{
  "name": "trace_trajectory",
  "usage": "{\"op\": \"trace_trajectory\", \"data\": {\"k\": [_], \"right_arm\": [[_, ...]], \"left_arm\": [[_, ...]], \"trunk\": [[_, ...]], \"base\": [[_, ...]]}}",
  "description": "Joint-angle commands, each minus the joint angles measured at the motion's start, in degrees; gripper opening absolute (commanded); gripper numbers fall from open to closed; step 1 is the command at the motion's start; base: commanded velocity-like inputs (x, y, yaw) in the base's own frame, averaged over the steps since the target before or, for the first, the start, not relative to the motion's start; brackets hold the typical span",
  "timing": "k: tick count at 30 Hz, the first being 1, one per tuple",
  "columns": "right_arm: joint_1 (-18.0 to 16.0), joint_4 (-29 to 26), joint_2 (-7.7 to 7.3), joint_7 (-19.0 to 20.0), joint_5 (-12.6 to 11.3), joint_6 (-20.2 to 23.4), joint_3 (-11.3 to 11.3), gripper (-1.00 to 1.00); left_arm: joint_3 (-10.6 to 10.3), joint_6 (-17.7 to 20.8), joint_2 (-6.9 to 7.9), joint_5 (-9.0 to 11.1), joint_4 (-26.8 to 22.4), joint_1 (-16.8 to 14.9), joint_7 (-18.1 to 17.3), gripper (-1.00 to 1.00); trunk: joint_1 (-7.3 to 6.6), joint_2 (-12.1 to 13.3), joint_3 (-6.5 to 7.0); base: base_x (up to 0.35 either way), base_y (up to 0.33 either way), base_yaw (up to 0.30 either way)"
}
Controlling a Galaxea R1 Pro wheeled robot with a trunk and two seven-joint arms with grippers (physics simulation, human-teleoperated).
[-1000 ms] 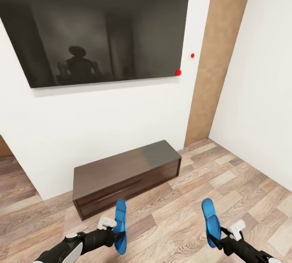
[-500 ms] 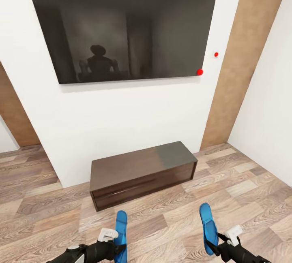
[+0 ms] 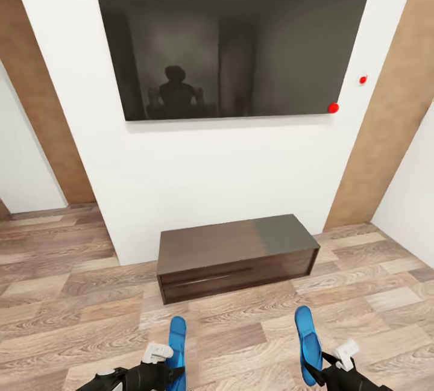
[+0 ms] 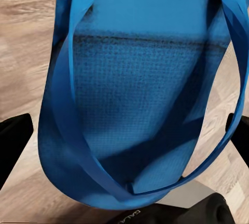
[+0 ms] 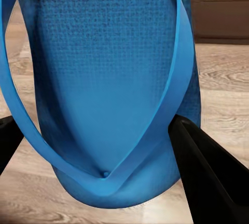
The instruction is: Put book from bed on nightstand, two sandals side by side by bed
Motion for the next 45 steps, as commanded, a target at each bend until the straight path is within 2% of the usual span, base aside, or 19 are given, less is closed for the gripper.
{"op": "trace_trajectory", "data": {"k": [1,10,16,25,30,33,45], "right_arm": [[-0.1,0.0,0.04,0.3,0.5,-0.3,-0.5,-1.0],[-0.1,0.1,0.02,0.2,0.5,-0.3,-0.5,-1.0],[-0.1,0.7,0.1,0.0,0.5,-0.3,-0.5,-1.0],[-0.1,4.7,-0.05,-0.5,0.5,-0.3,-0.5,-1.0],[-0.1,4.9,-0.26,-0.5,0.4,-0.3,-0.5,-1.0],[-0.1,4.9,-0.37,-0.5,0.4,-0.3,-0.5,-1.0],[-0.1,4.9,-0.42,-0.5,0.4,-0.3,-0.5,-1.0]], "left_arm": [[-0.4,0.0,0.03,0.5,0.0,-0.1,-0.1,-1.0],[-0.4,0.0,-0.05,0.6,0.0,-0.1,-0.1,-1.0],[-0.4,0.0,-0.92,0.6,0.1,-0.1,0.0,-1.0],[-0.4,0.0,-1.46,0.6,0.1,-0.1,-0.2,-1.0],[-0.4,0.0,-1.59,0.6,0.1,-0.1,-0.2,-1.0],[-0.4,0.0,-2.31,0.6,0.1,-0.1,-0.2,-1.0],[-0.4,0.0,-2.6,0.6,0.1,-0.1,-0.2,-1.0]], "trunk": [[0.0,0.0,-0.08],[0.0,0.0,-0.27],[0.0,0.0,-0.4],[0.0,0.0,-0.59],[0.0,0.0,-0.69],[0.0,0.0,-0.74],[0.0,0.0,-0.98]], "base": [[0.0,0.0,0.282],[0.0,0.0,0.282],[0.0,0.0,0.282],[0.0,0.0,0.283],[0.0,0.0,0.283],[0.0,0.0,0.283],[0.0,0.0,0.283]]}}
